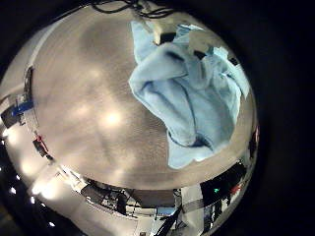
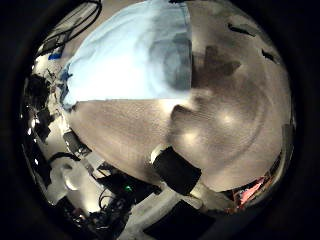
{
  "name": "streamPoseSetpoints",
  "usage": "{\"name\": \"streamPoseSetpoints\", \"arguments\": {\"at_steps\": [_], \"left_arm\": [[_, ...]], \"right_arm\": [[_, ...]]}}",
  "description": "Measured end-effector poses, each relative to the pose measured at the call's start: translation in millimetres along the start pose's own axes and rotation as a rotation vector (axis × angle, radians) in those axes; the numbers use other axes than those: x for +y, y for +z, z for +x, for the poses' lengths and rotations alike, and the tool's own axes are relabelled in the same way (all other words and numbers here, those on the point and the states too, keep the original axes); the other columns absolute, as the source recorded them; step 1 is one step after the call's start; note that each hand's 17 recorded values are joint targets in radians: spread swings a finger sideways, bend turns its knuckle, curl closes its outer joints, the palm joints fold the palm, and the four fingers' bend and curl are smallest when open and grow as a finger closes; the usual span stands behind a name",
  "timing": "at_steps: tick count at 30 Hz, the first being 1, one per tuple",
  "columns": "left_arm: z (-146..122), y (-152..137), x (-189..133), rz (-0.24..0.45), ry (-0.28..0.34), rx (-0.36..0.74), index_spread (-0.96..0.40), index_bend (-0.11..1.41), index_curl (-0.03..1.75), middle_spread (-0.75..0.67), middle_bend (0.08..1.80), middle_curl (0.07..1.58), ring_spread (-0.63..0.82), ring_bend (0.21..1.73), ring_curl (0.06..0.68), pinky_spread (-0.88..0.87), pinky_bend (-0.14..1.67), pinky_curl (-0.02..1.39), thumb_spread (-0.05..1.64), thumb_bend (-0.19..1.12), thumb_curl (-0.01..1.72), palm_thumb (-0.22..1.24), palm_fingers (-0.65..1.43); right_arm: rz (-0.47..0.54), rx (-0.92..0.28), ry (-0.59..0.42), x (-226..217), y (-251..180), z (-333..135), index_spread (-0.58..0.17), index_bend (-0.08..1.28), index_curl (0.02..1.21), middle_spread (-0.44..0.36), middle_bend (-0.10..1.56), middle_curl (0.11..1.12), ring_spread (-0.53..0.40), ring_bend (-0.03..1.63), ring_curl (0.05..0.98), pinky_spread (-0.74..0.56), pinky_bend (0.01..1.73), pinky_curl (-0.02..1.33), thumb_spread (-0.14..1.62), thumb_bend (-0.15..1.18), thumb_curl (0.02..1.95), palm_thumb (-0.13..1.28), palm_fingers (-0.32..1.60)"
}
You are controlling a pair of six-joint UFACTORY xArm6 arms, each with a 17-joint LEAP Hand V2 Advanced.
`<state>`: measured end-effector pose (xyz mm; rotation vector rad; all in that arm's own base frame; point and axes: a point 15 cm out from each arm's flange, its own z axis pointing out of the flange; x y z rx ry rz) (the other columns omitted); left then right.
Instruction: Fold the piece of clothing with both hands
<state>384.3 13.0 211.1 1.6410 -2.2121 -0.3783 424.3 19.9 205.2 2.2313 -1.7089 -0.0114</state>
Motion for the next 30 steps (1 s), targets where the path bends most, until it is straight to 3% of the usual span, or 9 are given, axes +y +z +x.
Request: {"name": "streamPoseSetpoints", "arguments": {"at_steps": [12,17,26,30], "left_arm": [[-9,6,0,-0.015,-0.014,-0.005,-0.05,0.27,0.53,0.15,0.17,0.31,0.32,0.56,0.252,0.44,0.19,0.42,1.22,-0.01,0.40,0.62,0.18],[-11,6,0,-0.015,-0.015,-0.005,-0.05,0.27,0.52,0.15,0.17,0.30,0.32,0.56,0.248,0.44,0.20,0.40,1.22,-0.01,0.40,0.62,0.19],[-14,4,-1,-0.008,-0.019,-0.001,-0.05,0.27,0.52,0.15,0.17,0.29,0.32,0.54,0.241,0.44,0.20,0.39,1.22,-0.01,0.40,0.62,0.19],[-15,3,-2,-0.009,-0.018,-0.008,-0.05,0.27,0.52,0.15,0.17,0.29,0.32,0.54,0.239,0.44,0.20,0.38,1.22,-0.01,0.41,0.62,0.19]], "right_arm": [[-0.048,-0.003,-0.014,-10,26,-10,-0.342,0.19,0.37,-0.124,0.44,0.43,-0.166,0.85,0.334,0.05,0.84,0.22,1.20,-0.02,0.33,0.43,0.23],[-0.047,-0.002,-0.020,-17,31,-14,-0.333,0.17,0.36,-0.140,0.45,0.43,-0.203,0.91,0.345,0.01,0.84,0.19,1.18,-0.01,0.35,0.50,0.34],[-0.049,0.004,-0.041,-26,29,-22,-0.403,0.21,0.38,-0.257,0.60,0.49,-0.322,1.05,0.388,-0.42,1.09,0.24,1.12,-0.01,0.39,0.64,0.99],[-0.034,0.007,-0.046,-34,22,-21,-0.441,0.46,0.50,-0.273,0.79,0.57,-0.287,1.06,0.427,-0.48,1.07,0.26,1.10,-0.01,0.40,0.69,1.35]]}}
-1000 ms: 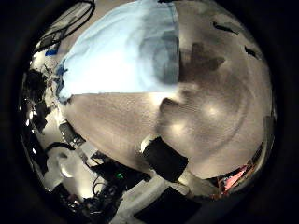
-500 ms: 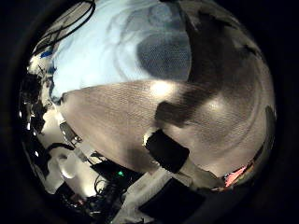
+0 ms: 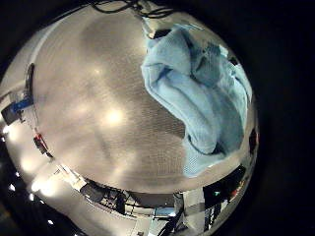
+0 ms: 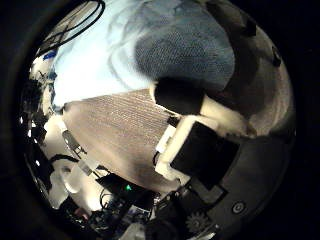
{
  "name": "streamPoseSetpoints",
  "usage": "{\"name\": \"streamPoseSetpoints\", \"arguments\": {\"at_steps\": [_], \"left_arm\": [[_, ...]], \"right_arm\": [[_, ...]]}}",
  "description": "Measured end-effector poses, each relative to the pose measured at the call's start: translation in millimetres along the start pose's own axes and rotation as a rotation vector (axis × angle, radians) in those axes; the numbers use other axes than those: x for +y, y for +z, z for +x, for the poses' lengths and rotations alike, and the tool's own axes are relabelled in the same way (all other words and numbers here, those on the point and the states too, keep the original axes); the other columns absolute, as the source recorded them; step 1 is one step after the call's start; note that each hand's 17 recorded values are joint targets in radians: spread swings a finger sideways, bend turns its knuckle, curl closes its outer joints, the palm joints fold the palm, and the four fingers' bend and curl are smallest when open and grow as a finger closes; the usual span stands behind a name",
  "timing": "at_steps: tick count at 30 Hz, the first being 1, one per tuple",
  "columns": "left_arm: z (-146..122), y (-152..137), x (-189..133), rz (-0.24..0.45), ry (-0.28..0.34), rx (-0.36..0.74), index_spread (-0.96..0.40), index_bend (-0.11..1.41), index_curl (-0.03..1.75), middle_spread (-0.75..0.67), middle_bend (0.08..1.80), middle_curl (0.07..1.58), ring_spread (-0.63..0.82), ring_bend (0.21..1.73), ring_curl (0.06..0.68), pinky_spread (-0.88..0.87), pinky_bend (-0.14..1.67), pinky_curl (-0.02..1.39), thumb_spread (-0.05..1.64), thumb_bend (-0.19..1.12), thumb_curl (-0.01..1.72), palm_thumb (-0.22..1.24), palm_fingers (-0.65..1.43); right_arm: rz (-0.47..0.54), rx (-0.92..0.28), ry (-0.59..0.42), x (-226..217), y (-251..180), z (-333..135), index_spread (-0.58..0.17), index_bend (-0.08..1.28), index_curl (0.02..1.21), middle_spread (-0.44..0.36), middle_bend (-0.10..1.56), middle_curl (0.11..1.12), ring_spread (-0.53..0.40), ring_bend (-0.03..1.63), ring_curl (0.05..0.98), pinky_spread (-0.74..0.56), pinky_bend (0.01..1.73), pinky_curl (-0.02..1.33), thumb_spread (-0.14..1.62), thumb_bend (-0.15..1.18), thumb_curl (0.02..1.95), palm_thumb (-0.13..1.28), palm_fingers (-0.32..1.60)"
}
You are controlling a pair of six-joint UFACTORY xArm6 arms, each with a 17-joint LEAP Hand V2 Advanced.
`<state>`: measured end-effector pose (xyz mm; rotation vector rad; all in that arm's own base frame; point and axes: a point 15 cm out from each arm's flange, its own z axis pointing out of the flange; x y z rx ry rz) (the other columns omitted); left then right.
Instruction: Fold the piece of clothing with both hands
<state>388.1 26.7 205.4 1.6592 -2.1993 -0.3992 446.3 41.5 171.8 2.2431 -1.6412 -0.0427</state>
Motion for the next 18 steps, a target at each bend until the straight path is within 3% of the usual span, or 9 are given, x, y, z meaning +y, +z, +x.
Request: {"name": "streamPoseSetpoints", "arguments": {"at_steps": [4,7,13,18], "left_arm": [[-1,-2,0,0.006,-0.001,0.004,-0.05,0.27,0.52,0.15,0.17,0.29,0.32,0.54,0.238,0.44,0.20,0.38,1.22,-0.01,0.41,0.62,0.20],[2,-3,-1,0.006,0.005,0.002,-0.05,0.27,0.52,0.14,0.17,0.29,0.32,0.53,0.238,0.44,0.20,0.37,1.22,-0.01,0.41,0.62,0.20],[5,-5,-1,0.009,0.027,0.007,-0.05,0.27,0.52,0.14,0.17,0.29,0.32,0.53,0.237,0.44,0.20,0.37,1.22,-0.01,0.41,0.62,0.20],[17,-6,1,0.012,0.077,0.040,-0.06,0.27,0.52,0.14,0.17,0.29,0.32,0.53,0.237,0.44,0.20,0.36,1.22,-0.01,0.41,0.63,0.20]], "right_arm": [[0.003,0.003,-0.002,-1,-1,1,-0.402,0.75,0.62,-0.222,0.96,0.64,-0.251,1.13,0.468,-0.41,1.14,0.32,1.09,0.02,0.44,0.82,1.43],[-0.003,0.007,-0.001,1,-1,3,-0.359,0.88,0.69,-0.190,1.08,0.68,-0.234,1.20,0.507,-0.35,1.23,0.37,1.08,0.06,0.50,0.93,1.36],[-0.076,0.007,-0.013,25,-2,9,-0.294,1.05,0.75,-0.148,1.22,0.73,-0.213,1.31,0.575,-0.26,1.36,0.46,1.06,0.07,0.59,1.01,1.24],[-0.071,0.002,-0.004,40,-18,22,-0.263,1.11,0.77,-0.130,1.28,0.74,-0.209,1.36,0.612,-0.22,1.41,0.51,1.05,0.06,0.65,1.03,1.18]]}}
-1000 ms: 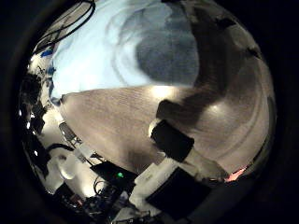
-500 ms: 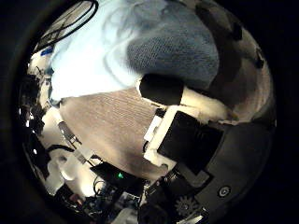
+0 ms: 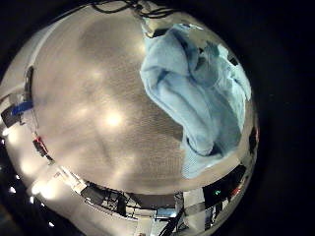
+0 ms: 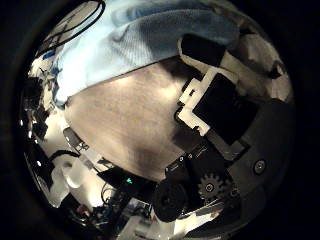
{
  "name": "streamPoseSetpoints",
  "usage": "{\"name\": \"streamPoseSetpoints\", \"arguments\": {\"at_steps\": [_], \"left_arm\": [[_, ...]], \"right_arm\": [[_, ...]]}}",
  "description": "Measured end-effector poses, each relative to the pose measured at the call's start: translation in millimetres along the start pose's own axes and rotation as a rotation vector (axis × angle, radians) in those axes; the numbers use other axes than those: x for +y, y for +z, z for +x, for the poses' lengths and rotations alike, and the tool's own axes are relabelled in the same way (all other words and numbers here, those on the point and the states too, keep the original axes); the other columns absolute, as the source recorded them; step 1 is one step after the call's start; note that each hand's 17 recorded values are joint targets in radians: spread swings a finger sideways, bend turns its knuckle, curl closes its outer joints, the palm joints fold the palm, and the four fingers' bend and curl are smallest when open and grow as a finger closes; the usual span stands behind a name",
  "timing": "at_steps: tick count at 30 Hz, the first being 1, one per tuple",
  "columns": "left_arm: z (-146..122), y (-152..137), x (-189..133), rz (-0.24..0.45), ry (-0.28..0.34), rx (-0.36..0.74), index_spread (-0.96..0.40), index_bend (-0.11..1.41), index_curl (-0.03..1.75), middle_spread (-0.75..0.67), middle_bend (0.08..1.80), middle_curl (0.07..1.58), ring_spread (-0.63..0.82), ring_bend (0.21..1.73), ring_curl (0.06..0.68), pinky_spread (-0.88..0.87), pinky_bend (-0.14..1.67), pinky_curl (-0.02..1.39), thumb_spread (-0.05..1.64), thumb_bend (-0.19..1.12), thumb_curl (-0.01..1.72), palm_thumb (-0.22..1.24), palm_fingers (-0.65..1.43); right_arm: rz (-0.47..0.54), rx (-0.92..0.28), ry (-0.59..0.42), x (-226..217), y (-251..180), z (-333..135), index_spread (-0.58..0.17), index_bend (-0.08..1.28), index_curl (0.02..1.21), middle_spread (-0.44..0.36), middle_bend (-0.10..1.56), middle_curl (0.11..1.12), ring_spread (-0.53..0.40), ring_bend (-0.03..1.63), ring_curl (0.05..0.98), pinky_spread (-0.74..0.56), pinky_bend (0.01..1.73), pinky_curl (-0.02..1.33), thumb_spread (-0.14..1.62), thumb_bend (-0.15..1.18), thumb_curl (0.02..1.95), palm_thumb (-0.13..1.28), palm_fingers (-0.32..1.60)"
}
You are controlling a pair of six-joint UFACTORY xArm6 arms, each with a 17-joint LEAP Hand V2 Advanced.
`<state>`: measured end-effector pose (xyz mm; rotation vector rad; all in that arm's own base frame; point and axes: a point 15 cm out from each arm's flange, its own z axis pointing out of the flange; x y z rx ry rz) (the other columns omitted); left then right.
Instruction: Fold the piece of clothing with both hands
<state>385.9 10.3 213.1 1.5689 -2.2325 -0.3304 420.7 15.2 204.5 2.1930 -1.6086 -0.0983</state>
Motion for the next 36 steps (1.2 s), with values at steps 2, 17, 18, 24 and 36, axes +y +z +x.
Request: {"name": "streamPoseSetpoints", "arguments": {"at_steps": [2,17,18,24,36], "left_arm": [[6,0,1,0.003,0.016,0.012,-0.06,0.27,0.52,0.14,0.17,0.29,0.32,0.53,0.237,0.44,0.20,0.36,1.22,-0.01,0.41,0.63,0.20],[49,2,9,0.025,0.112,0.019,-0.05,0.23,0.51,0.13,0.17,0.29,0.32,0.53,0.240,0.44,0.21,0.36,1.23,-0.01,0.41,0.63,0.20],[50,0,7,0.035,0.110,0.016,-0.04,0.22,0.51,0.13,0.17,0.29,0.32,0.53,0.241,0.44,0.21,0.36,1.23,-0.01,0.41,0.63,0.19],[46,12,-4,0.083,0.085,-0.002,-0.03,0.18,0.49,0.15,0.17,0.29,0.33,0.54,0.242,0.44,0.23,0.36,1.22,-0.01,0.41,0.62,0.17],[21,28,-10,0.117,0.028,-0.004,-0.02,0.19,0.46,0.15,0.17,0.30,0.34,0.55,0.239,0.44,0.24,0.36,1.22,-0.01,0.41,0.62,0.17]], "right_arm": [[0.006,-0.007,0.013,8,-3,10,-0.255,1.13,0.77,-0.126,1.30,0.75,-0.207,1.37,0.623,-0.21,1.42,0.53,1.05,0.06,0.67,1.03,1.16],[0.075,-0.034,0.109,58,-22,61,-0.227,1.18,0.76,-0.111,1.34,0.74,-0.203,1.38,0.668,-0.18,1.39,0.62,1.05,0.01,0.79,1.04,1.13],[0.085,-0.032,0.111,60,-26,62,-0.226,1.18,0.76,-0.110,1.34,0.74,-0.203,1.38,0.670,-0.17,1.38,0.63,1.05,0.00,0.80,1.04,1.13],[0.168,-0.025,0.125,69,-54,65,-0.223,1.19,0.75,-0.109,1.35,0.74,-0.202,1.38,0.679,-0.17,1.36,0.66,1.06,0.00,0.84,1.03,1.13],[0.356,0.009,-0.040,60,-126,-16,-0.214,1.20,0.73,-0.107,1.35,0.73,-0.203,1.37,0.691,-0.18,1.31,0.73,1.07,-0.01,0.89,1.02,1.13]]}}
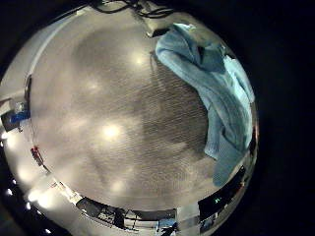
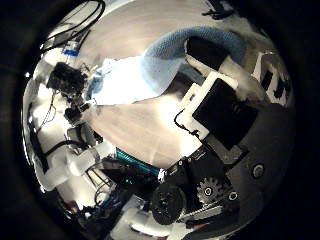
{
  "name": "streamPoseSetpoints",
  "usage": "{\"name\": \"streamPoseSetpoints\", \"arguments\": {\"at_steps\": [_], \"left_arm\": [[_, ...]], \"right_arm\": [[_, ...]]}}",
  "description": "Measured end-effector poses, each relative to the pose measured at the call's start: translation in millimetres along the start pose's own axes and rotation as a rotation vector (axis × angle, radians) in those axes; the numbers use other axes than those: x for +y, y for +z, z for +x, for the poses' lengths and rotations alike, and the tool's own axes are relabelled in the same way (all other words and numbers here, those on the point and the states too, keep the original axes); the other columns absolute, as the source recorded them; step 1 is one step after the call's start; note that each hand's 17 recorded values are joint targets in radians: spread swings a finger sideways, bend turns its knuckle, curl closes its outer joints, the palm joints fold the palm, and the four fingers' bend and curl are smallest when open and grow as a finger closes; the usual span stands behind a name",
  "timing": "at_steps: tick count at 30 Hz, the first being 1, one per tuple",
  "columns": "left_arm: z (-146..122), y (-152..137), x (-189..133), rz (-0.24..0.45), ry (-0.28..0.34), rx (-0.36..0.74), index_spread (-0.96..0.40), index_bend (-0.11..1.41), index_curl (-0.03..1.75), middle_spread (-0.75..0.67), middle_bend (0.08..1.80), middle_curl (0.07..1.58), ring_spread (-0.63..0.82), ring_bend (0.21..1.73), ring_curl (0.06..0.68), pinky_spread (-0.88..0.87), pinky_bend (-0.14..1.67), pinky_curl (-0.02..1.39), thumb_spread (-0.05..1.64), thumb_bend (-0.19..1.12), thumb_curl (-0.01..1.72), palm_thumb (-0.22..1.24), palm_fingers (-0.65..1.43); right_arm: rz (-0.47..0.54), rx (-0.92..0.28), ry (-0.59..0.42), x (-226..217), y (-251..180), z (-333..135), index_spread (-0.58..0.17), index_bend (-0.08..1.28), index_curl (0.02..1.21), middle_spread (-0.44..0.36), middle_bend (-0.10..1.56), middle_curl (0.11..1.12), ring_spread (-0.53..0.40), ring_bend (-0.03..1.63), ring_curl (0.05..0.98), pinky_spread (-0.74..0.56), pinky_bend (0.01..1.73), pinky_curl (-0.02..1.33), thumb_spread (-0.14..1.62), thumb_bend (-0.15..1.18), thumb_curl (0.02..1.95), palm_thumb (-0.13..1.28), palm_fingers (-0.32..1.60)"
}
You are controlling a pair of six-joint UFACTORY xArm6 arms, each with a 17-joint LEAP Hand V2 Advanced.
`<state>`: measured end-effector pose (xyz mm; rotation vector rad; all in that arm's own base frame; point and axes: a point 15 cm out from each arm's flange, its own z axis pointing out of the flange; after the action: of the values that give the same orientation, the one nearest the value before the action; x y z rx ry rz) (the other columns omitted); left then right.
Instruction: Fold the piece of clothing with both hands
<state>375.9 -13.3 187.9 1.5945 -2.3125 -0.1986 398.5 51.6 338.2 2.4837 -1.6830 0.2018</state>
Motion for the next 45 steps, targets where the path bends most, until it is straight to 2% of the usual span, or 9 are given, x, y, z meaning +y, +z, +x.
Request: {"name": "streamPoseSetpoints", "arguments": {"at_steps": [6,13,18,24,28,31,37,41,45], "left_arm": [[-8,-8,7,0.019,-0.005,0.014,-0.02,0.19,0.46,0.14,0.17,0.30,0.33,0.55,0.238,0.44,0.23,0.36,1.23,-0.01,0.41,0.62,0.18],[-2,-44,22,0.075,0.004,0.062,-0.03,0.20,0.46,0.13,0.17,0.30,0.32,0.55,0.238,0.44,0.23,0.35,1.23,-0.01,0.40,0.61,0.19],[-9,-75,39,0.110,-0.021,0.066,-0.03,0.20,0.46,0.13,0.17,0.29,0.32,0.55,0.236,0.43,0.22,0.35,1.22,-0.01,0.41,0.62,0.20],[-62,-97,73,0.152,-0.152,0.039,-0.04,0.20,0.47,0.13,0.17,0.30,0.32,0.55,0.233,0.43,0.22,0.35,1.22,-0.01,0.41,0.62,0.20],[-101,-102,104,0.173,-0.261,0.034,-0.04,0.19,0.47,0.13,0.18,0.30,0.32,0.54,0.231,0.42,0.22,0.35,1.22,-0.01,0.41,0.62,0.21],[-125,-102,124,0.178,-0.319,0.031,-0.04,0.20,0.46,0.13,0.18,0.30,0.32,0.54,0.230,0.42,0.22,0.35,1.22,-0.01,0.41,0.63,0.21],[-154,-93,148,0.177,-0.371,0.054,-0.04,0.19,0.46,0.13,0.17,0.30,0.32,0.53,0.227,0.42,0.22,0.35,1.21,-0.01,0.41,0.63,0.21],[-156,-89,150,0.172,-0.374,0.061,-0.04,0.19,0.46,0.13,0.17,0.30,0.32,0.53,0.227,0.42,0.22,0.35,1.21,-0.01,0.41,0.63,0.21],[-157,-88,152,0.171,-0.379,0.066,-0.04,0.19,0.46,0.13,0.17,0.30,0.32,0.53,0.226,0.42,0.22,0.35,1.21,-0.01,0.41,0.63,0.22]], "right_arm": [[0.022,0.014,-0.122,-21,-9,-60,-0.210,1.21,0.73,-0.106,1.36,0.72,-0.203,1.37,0.695,-0.18,1.29,0.76,1.07,-0.01,0.91,1.00,1.13],[0.049,0.063,-0.263,-57,-21,-117,-0.208,1.21,0.73,-0.106,1.36,0.72,-0.204,1.37,0.700,-0.18,1.27,0.80,1.07,-0.01,0.93,1.00,1.13],[0.066,0.098,-0.342,-80,-25,-151,-0.208,1.21,0.73,-0.106,1.36,0.72,-0.204,1.37,0.702,-0.19,1.26,0.82,1.07,-0.01,0.94,0.99,1.13],[0.099,0.109,-0.406,-108,-35,-187,-0.207,1.21,0.72,-0.106,1.36,0.71,-0.205,1.37,0.704,-0.19,1.24,0.85,1.07,-0.01,0.94,0.98,1.13],[0.100,0.110,-0.448,-115,-31,-212,-0.207,1.21,0.72,-0.106,1.36,0.71,-0.205,1.37,0.705,-0.19,1.23,0.86,1.07,-0.01,0.95,0.98,1.13],[0.105,0.101,-0.469,-120,-31,-228,-0.207,1.21,0.72,-0.106,1.36,0.71,-0.205,1.37,0.705,-0.19,1.23,0.87,1.07,-0.01,0.95,0.98,1.13],[0.117,0.081,-0.503,-131,-25,-258,-0.206,1.21,0.72,-0.106,1.36,0.71,-0.203,1.36,0.705,-0.20,1.21,0.89,1.09,-0.01,0.95,0.95,1.14],[0.121,-0.014,-0.502,-132,-18,-285,-0.206,1.20,0.72,-0.106,1.35,0.71,-0.202,1.36,0.705,-0.21,1.20,0.89,1.10,-0.02,0.94,0.91,1.14],[0.116,-0.099,-0.508,-129,-15,-303,-0.216,1.16,0.71,-0.116,1.32,0.70,-0.206,1.36,0.693,-0.23,1.19,0.88,1.13,-0.03,0.89,0.80,1.12]]}}
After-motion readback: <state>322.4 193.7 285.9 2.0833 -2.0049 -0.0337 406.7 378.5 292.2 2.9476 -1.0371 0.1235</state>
